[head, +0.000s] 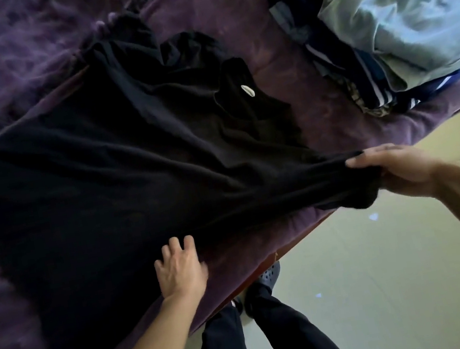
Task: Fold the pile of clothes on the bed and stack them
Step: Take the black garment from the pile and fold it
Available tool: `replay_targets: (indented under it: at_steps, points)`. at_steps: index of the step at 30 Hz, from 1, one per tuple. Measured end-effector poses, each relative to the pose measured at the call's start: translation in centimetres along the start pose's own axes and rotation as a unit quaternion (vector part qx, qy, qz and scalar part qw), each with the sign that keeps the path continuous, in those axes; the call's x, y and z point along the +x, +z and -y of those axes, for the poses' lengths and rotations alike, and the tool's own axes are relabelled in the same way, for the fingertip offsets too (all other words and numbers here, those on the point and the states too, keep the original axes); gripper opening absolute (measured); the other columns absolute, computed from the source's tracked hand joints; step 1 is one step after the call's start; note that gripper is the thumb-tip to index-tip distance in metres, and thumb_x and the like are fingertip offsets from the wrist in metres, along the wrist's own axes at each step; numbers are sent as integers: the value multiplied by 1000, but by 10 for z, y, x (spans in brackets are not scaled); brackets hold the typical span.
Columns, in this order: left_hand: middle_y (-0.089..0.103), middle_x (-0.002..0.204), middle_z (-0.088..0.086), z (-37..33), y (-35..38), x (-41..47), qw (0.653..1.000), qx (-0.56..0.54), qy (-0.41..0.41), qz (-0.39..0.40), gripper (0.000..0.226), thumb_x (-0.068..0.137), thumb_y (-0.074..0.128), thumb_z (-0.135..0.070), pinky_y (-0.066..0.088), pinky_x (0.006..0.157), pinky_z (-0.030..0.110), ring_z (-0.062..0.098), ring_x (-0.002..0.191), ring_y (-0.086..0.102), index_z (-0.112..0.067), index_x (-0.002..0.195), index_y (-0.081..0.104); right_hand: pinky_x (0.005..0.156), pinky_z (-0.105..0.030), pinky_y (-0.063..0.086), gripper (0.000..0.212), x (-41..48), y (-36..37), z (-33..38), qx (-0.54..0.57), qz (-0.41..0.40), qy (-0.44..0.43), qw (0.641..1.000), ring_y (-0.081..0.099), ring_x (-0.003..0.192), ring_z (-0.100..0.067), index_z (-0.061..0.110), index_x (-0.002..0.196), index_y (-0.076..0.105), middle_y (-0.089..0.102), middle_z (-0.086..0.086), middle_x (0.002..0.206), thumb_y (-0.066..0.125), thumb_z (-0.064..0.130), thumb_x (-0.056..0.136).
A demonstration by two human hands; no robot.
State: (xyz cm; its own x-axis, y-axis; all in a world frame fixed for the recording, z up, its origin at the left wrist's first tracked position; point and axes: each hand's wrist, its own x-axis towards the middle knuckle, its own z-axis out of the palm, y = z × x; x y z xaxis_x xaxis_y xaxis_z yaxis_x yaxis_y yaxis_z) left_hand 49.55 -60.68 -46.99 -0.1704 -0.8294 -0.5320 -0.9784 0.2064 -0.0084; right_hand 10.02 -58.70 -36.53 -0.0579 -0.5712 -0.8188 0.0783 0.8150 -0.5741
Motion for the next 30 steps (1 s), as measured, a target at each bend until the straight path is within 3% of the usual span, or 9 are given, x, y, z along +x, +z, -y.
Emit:
replay_targets:
  at_steps: [2,5,9,12,17,20,24,27,30]
  points:
    - [51,120,0,6,-2,8,1000,11,-8,-8,35,90,57,-29,42,89,34,20,112,48,-24,123,47,67,-32,58,45,2,-5,-4,72,-20,6,997,71,86,-28,4,100,73,72,-20,101,81,31,64]
    - [58,112,-2,17,-4,7,1000,-3,25,14,24,92,50,-17,43,87,32,18,106,54,-22,114,54,60,-29,57,41,2,1,-18,73,-45,72,994,72,82,-26,3,104,69,72,-19,101,76,23,70]
    - [60,113,-3,28,0,-21,996,-23,58,63,36,86,44,-3,46,84,30,18,104,59,-22,116,52,58,-26,57,18,0,11,-8,161,-49,87,982,70,74,-17,15,87,68,70,-10,93,74,21,71]
    - [56,118,-4,43,2,-35,996,-44,29,70,40,86,48,-9,45,89,29,16,109,55,-22,124,46,52,-22,54,3,1,26,24,250,-45,50,966,70,65,-13,18,77,73,70,-3,78,71,19,75]
    - [51,120,-7,71,4,-52,993,15,-73,92,33,89,51,-26,40,91,31,14,114,48,-28,122,48,56,-22,57,12,22,62,81,351,-43,-17,935,67,59,-8,20,86,70,69,5,68,58,15,88]
    - [50,116,-8,96,10,-58,985,22,-143,89,23,89,52,-35,40,89,32,14,112,46,-32,112,53,67,-28,57,29,48,88,111,276,-7,-36,960,69,70,-9,20,93,70,72,3,79,46,10,80]
    - [50,108,-9,134,20,-56,990,-16,-121,66,22,85,55,-40,39,80,32,14,106,49,-30,104,54,78,-39,54,49,87,127,148,115,22,-92,989,69,94,-14,19,101,68,72,-1,102,37,-11,80]
    - [50,117,-9,149,24,-54,989,-14,-111,101,43,81,58,-47,38,87,34,14,113,47,-30,119,45,67,-25,57,32,108,164,173,-93,-99,-190,972,69,73,-4,15,102,68,70,-4,87,56,-9,85]
    - [66,96,-3,155,9,-44,990,-39,-104,92,34,72,75,-28,47,76,37,19,92,63,-20,103,64,51,-15,53,22,124,188,197,-161,-196,-251,934,62,51,0,17,85,69,66,0,69,61,-3,84]
